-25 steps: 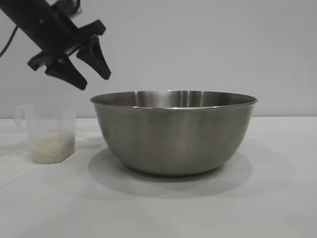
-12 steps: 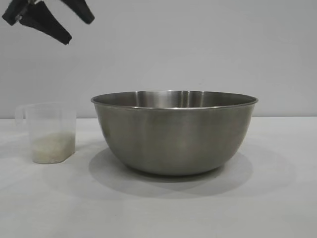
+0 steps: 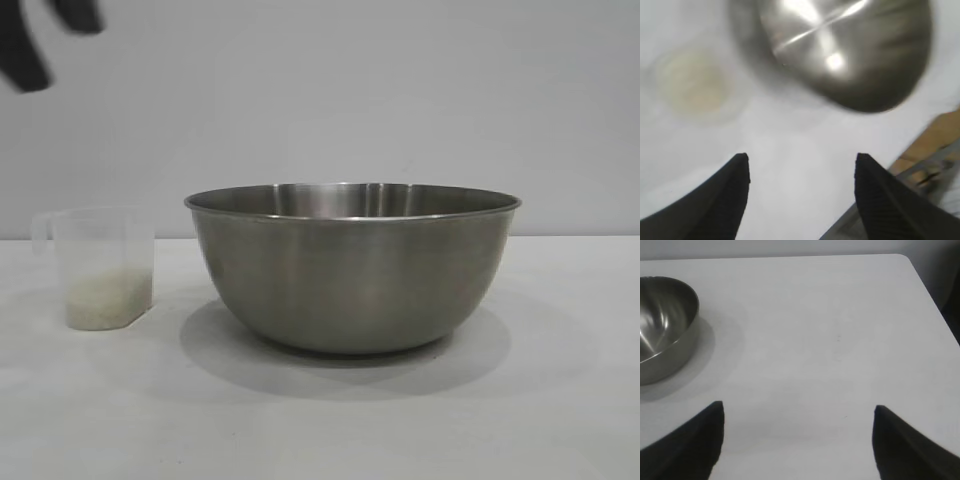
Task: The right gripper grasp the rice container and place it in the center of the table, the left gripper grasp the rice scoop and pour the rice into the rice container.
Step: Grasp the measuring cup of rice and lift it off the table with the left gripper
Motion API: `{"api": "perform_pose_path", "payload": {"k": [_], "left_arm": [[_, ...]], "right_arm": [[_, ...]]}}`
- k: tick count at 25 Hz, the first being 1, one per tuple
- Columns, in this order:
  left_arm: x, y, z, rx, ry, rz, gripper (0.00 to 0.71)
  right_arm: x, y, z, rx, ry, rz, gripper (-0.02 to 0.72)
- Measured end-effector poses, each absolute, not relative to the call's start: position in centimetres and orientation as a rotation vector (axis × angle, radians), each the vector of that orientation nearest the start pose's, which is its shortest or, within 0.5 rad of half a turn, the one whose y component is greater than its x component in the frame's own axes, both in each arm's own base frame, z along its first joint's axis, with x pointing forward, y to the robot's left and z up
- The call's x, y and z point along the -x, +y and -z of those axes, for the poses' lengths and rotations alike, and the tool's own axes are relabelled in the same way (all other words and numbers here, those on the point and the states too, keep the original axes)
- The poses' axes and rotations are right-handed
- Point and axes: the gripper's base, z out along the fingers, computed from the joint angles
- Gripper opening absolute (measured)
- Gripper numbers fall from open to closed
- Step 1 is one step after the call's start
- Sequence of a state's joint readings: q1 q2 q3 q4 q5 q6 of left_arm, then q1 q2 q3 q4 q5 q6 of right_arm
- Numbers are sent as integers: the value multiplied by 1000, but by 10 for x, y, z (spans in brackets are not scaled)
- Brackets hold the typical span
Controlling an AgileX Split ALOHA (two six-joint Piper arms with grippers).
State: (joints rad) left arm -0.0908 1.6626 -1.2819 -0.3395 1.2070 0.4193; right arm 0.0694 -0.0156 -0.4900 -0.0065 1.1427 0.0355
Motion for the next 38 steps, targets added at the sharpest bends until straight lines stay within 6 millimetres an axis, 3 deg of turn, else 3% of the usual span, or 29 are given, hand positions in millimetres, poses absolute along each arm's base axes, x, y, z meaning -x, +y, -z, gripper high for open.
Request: {"api": "perform_pose_path", "payload": {"k": [3, 7, 16, 23, 32, 38], "left_arm": [[-316, -43, -260, -498, 2988, 222, 401], [-331, -37, -261, -372, 2869, 91, 401], [-361, -37, -275, -288, 2513, 51, 401], [-383, -37, -296, -232, 2179, 19, 401], [-391, -37, -309, -206, 2016, 4, 401], [-391, -35, -303, -196, 1849, -28, 401]], "right_arm": [[10, -1, -268, 35, 2121, -54, 547], [10, -1, -268, 35, 2121, -56, 547], [10, -1, -268, 35, 2121, -57, 547], [10, -1, -268, 35, 2121, -57, 547], [10, -1, -268, 35, 2121, -57, 547], [10, -1, -268, 35, 2121, -57, 547]]}}
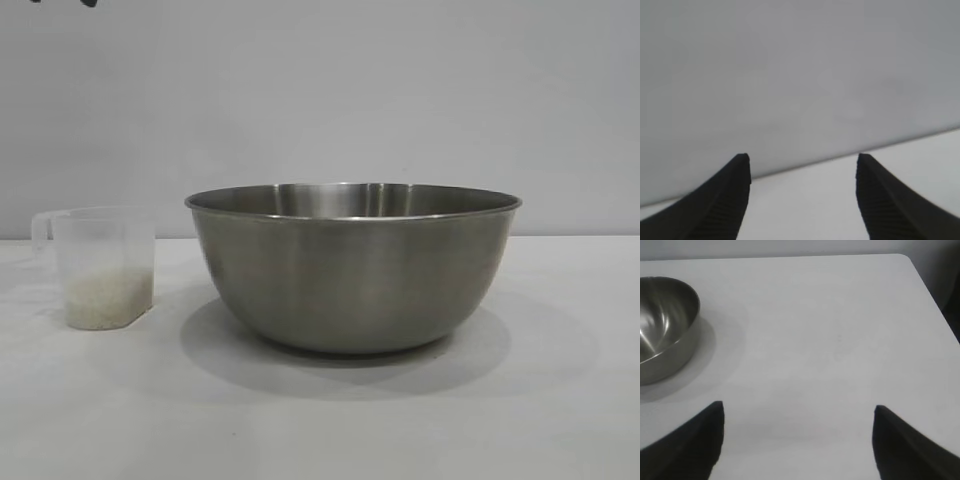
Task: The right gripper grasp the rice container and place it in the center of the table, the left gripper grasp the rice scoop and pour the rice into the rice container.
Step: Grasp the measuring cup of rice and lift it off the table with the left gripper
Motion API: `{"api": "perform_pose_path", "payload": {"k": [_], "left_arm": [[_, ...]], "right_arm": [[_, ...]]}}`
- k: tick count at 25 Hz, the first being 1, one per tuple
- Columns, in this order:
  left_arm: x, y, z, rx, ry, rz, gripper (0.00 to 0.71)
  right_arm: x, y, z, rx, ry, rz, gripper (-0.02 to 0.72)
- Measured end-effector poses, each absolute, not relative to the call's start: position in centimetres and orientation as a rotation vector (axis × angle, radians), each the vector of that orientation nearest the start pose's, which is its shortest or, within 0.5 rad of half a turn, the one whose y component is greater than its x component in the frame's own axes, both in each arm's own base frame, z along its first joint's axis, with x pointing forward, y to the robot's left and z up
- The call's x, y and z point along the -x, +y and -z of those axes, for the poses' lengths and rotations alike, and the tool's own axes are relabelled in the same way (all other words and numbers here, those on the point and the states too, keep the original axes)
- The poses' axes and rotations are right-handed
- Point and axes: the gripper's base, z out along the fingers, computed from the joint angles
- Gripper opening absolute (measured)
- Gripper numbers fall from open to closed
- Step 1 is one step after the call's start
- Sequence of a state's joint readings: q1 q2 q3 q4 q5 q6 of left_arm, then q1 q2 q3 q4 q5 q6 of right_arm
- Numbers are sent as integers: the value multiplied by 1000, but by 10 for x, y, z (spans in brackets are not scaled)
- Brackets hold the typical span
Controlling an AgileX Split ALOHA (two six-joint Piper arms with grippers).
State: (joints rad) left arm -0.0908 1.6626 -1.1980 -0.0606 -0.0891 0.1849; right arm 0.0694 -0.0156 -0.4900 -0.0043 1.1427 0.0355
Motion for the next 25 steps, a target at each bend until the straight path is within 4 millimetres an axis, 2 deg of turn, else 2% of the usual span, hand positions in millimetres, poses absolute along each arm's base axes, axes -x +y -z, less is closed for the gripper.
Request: {"api": "perform_pose_path", "payload": {"k": [4, 10, 19, 25], "left_arm": [[-387, -34, -290, -167, 1849, -17, 401], [-358, -31, -265, -132, 1870, -4, 401], [-282, -22, -251, -23, 1775, 53, 401], [-227, -20, -228, -20, 1757, 106, 401]], "right_arm": [[10, -1, -268, 36, 2121, -59, 547], [10, -1, -268, 36, 2121, -59, 547], [10, -1, -268, 36, 2121, -59, 547], [10, -1, -268, 36, 2121, -59, 547]]}}
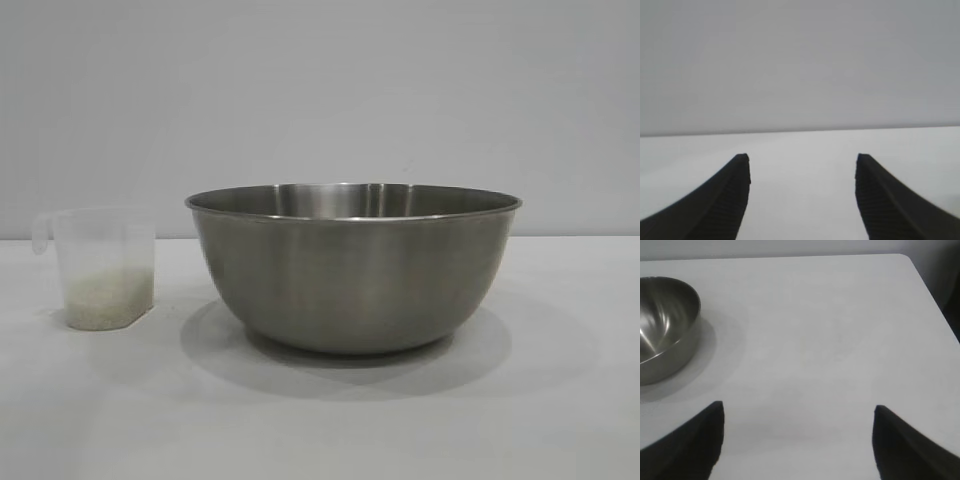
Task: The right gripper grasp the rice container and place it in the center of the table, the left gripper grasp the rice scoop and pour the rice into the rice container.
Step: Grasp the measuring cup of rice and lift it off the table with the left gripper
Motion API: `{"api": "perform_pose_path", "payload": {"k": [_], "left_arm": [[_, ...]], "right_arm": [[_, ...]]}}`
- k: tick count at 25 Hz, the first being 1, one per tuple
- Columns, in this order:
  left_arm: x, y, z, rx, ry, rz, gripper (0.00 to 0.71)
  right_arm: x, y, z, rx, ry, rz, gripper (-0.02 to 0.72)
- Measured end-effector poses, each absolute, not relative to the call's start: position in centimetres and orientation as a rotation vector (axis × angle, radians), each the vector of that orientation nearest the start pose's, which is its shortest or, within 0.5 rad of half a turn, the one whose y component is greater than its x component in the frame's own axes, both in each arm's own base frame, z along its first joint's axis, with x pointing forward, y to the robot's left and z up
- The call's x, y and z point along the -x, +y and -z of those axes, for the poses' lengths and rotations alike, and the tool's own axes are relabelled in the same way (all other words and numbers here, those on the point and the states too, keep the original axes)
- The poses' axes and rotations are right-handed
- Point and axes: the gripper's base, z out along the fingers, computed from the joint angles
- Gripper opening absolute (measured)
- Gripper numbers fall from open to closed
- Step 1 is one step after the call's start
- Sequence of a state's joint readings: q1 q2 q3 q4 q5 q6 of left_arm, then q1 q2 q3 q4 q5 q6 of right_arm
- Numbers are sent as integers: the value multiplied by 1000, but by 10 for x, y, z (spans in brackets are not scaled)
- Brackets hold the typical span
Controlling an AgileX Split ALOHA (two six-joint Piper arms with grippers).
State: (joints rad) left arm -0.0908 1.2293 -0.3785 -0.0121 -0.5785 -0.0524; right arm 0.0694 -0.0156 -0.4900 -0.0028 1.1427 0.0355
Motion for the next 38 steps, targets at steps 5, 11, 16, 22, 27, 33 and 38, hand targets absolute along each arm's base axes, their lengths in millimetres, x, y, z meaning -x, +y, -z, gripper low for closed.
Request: {"api": "perform_pose_path", "payload": {"k": [5, 11, 16, 22, 27, 33, 38], "left_arm": [[-187, -26, -204, -122, 1724, 181, 401], [-152, -30, -177, -156, 1727, 263, 401], [-144, -30, -172, -158, 1724, 277, 401], [-147, -30, -166, -156, 1762, 282, 401], [-155, -32, -150, -164, 1808, 295, 401], [-162, -32, -117, -125, 1984, 299, 401], [-171, -29, -113, -113, 1994, 257, 401]], "right_arm": [[10, -1, -268, 38, 2121, -58, 547], [10, -1, -268, 38, 2121, -58, 547], [10, -1, -268, 38, 2121, -58, 547], [10, -1, -268, 38, 2121, -58, 547], [10, -1, -268, 40, 2121, -56, 547], [10, -1, -268, 40, 2121, -56, 547], [10, -1, -268, 40, 2121, -56, 547]]}}
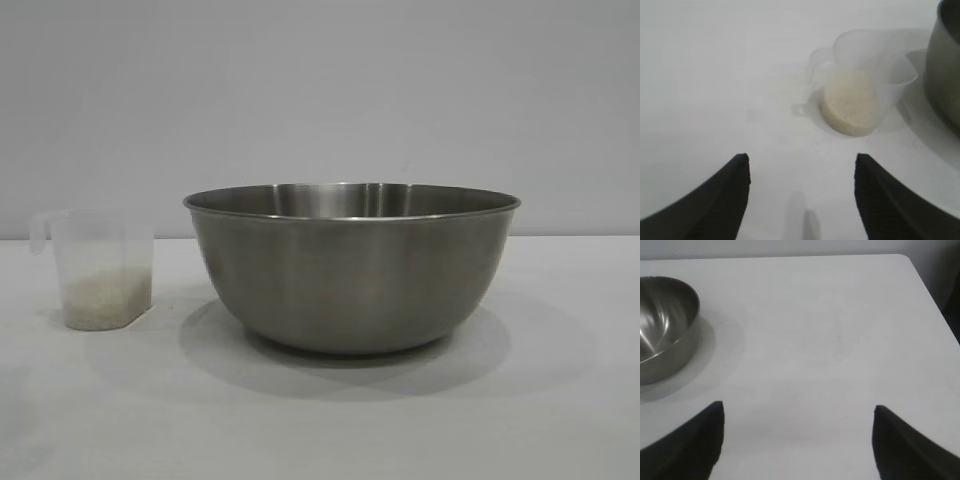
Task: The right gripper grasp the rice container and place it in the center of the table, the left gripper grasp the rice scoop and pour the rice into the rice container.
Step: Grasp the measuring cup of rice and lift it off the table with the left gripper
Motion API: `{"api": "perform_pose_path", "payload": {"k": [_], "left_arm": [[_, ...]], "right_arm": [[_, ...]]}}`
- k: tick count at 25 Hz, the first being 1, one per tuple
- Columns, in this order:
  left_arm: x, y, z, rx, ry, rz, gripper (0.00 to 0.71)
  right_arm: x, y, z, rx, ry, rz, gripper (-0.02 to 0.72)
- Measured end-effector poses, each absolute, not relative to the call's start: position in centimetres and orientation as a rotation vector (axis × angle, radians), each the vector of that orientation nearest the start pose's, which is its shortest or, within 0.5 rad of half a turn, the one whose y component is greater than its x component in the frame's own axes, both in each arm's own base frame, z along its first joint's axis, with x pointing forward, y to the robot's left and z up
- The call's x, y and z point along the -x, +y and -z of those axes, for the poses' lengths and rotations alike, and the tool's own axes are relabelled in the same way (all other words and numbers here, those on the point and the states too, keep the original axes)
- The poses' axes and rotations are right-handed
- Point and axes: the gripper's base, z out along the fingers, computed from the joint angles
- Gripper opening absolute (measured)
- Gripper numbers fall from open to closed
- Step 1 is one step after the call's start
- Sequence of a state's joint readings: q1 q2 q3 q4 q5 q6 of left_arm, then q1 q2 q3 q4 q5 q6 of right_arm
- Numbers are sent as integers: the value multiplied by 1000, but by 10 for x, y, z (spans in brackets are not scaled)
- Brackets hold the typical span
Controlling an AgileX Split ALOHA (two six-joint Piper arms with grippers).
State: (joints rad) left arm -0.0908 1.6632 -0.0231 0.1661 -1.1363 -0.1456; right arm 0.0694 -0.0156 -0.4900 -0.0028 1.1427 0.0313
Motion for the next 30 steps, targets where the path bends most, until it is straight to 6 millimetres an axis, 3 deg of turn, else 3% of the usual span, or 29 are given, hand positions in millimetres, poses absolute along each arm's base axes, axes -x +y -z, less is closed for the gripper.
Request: {"api": "perform_pose_path", "payload": {"k": [9, 10, 12, 14, 22, 30], "left_arm": [[-193, -32, -123, -195, 1906, 219, 401], [-195, -33, -124, -207, 1898, 217, 356], [-196, -34, -123, -230, 1896, 219, 346], [-199, -35, -119, -241, 1907, 219, 281], [-216, -39, -100, -273, 1966, 240, 289], [-229, -44, -94, -315, 1960, 267, 289]], "right_arm": [[10, -1, -268, 40, 2121, -56, 547], [10, -1, -268, 40, 2121, -56, 547], [10, -1, -268, 40, 2121, -56, 547], [10, -1, -268, 40, 2121, -56, 547], [10, -1, -268, 40, 2121, -56, 547], [10, -1, -268, 40, 2121, -56, 547]]}}
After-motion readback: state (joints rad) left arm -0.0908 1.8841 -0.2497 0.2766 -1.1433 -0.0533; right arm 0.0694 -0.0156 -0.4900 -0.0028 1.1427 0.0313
